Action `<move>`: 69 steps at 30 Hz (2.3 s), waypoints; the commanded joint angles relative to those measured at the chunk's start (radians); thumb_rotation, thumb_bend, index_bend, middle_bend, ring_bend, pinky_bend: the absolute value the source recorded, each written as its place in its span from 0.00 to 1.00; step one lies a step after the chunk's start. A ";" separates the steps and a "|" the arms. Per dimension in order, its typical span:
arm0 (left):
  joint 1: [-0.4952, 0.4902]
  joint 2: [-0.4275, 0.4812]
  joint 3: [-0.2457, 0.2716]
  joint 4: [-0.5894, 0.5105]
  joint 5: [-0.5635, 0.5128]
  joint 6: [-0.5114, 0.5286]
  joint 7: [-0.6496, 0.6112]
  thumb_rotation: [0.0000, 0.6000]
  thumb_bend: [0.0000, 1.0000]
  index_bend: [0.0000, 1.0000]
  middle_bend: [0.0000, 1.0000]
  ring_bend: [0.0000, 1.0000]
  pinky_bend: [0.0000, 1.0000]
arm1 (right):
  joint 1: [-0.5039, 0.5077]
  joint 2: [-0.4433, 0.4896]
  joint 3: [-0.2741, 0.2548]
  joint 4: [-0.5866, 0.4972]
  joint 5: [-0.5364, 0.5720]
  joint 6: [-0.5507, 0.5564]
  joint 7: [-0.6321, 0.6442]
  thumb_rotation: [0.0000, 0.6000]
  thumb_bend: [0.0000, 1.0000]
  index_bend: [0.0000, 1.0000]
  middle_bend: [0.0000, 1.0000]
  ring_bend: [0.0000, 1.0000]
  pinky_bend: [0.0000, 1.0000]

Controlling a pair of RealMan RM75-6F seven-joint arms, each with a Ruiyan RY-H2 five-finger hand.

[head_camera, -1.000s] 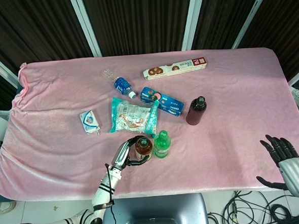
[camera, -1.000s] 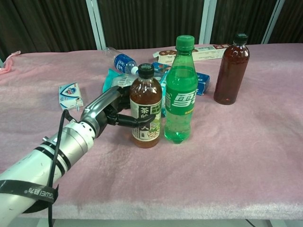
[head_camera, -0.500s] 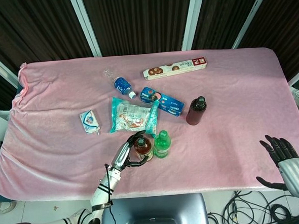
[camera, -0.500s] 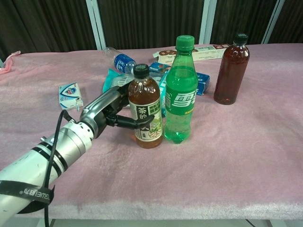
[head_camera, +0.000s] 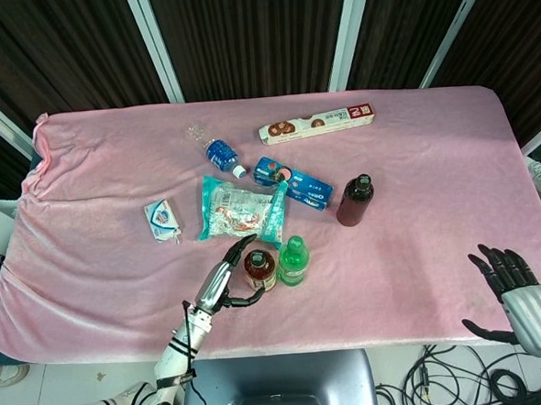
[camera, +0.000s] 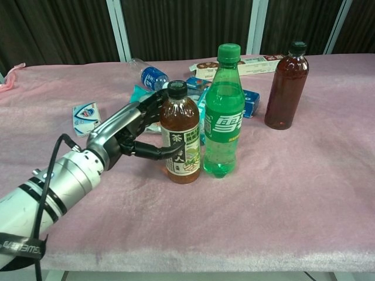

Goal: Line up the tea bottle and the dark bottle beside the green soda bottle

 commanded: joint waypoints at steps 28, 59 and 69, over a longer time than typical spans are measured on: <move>0.522 0.419 0.189 0.284 0.008 0.436 0.406 1.00 0.30 0.00 0.06 0.00 0.00 | 0.471 -0.267 0.297 0.300 0.321 -0.558 0.584 1.00 0.29 0.00 0.00 0.00 0.03; 0.539 0.405 0.165 0.318 0.040 0.392 0.366 1.00 0.30 0.00 0.07 0.00 0.00 | 0.678 -0.605 0.339 0.651 0.451 -0.786 0.613 1.00 0.29 0.47 0.35 0.25 0.33; 0.543 0.406 0.158 0.319 0.043 0.384 0.362 1.00 0.30 0.00 0.07 0.00 0.00 | 0.649 -0.644 0.360 0.654 0.454 -0.654 0.560 1.00 0.30 0.87 0.62 0.55 0.56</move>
